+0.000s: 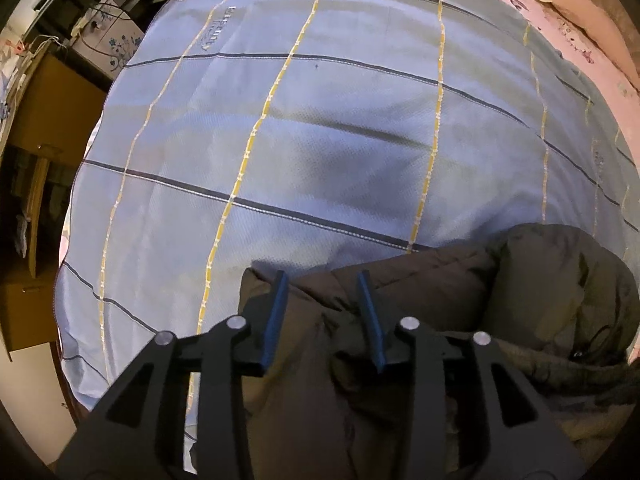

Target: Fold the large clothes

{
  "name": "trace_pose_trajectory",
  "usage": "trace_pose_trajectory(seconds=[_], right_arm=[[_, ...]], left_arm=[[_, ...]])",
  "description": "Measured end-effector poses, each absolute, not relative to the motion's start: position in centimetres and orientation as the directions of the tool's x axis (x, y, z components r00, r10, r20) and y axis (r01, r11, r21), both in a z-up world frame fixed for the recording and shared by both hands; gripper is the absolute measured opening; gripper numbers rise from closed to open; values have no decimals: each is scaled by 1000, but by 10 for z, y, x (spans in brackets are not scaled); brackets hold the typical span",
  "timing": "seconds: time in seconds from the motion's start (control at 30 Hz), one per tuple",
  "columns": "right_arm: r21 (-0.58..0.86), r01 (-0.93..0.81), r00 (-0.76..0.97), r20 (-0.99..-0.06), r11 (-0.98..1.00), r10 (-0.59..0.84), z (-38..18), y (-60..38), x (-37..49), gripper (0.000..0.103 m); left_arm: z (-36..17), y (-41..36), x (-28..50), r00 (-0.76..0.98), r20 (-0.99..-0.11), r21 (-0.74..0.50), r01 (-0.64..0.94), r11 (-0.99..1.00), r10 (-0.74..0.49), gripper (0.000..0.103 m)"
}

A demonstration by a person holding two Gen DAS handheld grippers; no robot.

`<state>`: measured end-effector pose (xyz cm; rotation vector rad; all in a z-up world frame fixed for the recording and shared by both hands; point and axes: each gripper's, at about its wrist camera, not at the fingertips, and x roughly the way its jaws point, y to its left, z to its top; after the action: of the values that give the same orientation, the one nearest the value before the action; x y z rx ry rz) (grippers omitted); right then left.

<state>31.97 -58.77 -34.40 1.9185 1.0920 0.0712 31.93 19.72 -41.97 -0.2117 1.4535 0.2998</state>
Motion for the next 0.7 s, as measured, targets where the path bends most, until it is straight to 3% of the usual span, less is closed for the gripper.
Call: trace_pose_trajectory(seconds=[0.07, 0.2, 0.27, 0.37, 0.43, 0.47, 0.53, 0.7], right_arm=[[706, 652, 668, -364, -275, 649, -338, -609, 303, 102], [843, 515, 711, -315, -159, 629, -256, -637, 301, 102], [867, 477, 640, -455, 145, 619, -207, -626, 306, 102], [755, 317, 441, -653, 574, 616, -164, -542, 308, 102], [682, 190, 349, -719, 706, 601, -164, -478, 297, 99], [643, 137, 300, -752, 754, 587, -172, -442, 289, 90], [569, 81, 223, -810, 818, 542, -193, -390, 276, 78], [313, 50, 165, -939, 949, 301, -240, -313, 248, 73]], left_arm=[[-419, 197, 316, 91, -993, 44, -319, 947, 77, 38], [-419, 198, 313, 87, -993, 49, -316, 947, 80, 37], [-414, 202, 310, 102, -993, 24, -341, 940, 62, 37], [-377, 211, 299, 207, -977, -37, -391, 919, 49, 38], [-346, 216, 287, 281, -957, -52, -412, 910, 72, 42], [-327, 217, 278, 318, -944, -62, -417, 907, 82, 47], [-289, 209, 254, 381, -922, -94, -389, 916, 67, 47], [-266, 119, 187, 382, -924, -102, -168, 981, -31, 60]])
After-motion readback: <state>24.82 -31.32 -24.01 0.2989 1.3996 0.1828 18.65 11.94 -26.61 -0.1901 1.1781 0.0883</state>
